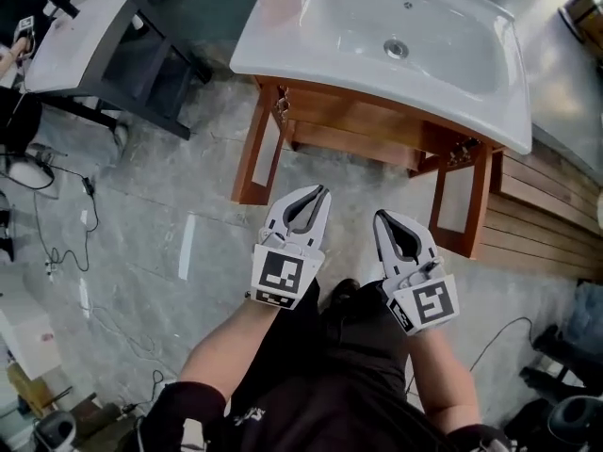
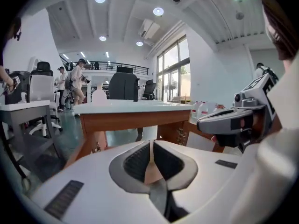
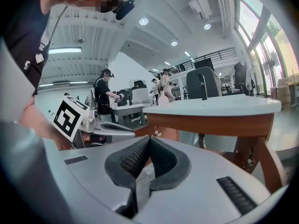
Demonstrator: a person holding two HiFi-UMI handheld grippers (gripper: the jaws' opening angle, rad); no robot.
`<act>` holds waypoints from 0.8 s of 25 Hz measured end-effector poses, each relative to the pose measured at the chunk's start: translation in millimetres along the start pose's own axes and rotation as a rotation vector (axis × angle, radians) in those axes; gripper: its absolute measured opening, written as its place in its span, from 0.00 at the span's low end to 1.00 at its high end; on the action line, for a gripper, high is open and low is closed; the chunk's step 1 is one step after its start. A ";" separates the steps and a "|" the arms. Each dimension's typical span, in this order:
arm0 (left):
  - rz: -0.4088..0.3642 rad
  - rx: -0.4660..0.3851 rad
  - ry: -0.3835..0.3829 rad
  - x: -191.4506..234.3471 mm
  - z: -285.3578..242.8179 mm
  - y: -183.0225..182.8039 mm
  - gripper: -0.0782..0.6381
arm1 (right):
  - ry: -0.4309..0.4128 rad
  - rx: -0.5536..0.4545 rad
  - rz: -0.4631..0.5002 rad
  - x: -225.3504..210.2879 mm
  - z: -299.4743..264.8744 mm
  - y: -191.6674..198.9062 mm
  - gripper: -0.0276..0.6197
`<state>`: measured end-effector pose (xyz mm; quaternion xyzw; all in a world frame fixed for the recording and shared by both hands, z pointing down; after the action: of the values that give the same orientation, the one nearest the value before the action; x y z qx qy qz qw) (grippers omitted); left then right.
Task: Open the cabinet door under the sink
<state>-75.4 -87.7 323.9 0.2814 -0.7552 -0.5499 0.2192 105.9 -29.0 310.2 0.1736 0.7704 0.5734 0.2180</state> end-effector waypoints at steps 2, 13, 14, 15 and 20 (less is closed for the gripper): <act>0.006 0.010 0.000 -7.9 14.0 -34.2 0.16 | -0.005 -0.005 0.000 9.1 15.1 -34.2 0.06; 0.076 0.038 0.019 -30.4 96.9 -205.5 0.15 | 0.078 -0.090 -0.013 31.4 103.1 -198.9 0.06; 0.078 0.034 0.014 -31.0 101.3 -216.7 0.15 | 0.089 -0.100 -0.014 31.6 111.1 -208.9 0.06; 0.074 0.028 0.006 -31.2 105.7 -227.9 0.15 | 0.098 -0.110 -0.017 31.5 118.6 -217.9 0.06; 0.063 -0.019 -0.004 -32.6 121.7 -268.1 0.15 | 0.129 -0.165 -0.036 26.8 147.5 -248.9 0.06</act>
<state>-79.7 -43.4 31.1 0.2545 -0.7588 -0.5504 0.2375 157.8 33.7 31.3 0.1041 0.7361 0.6408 0.1918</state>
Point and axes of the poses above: the fingertips, and each gripper's own axes: z backward along the fingers, x to its left, y out of its underside, the point moved 9 cm from there along z, backward along the fingers, and after that the axes turned 4 degrees about -x, right-handed, at the moved point
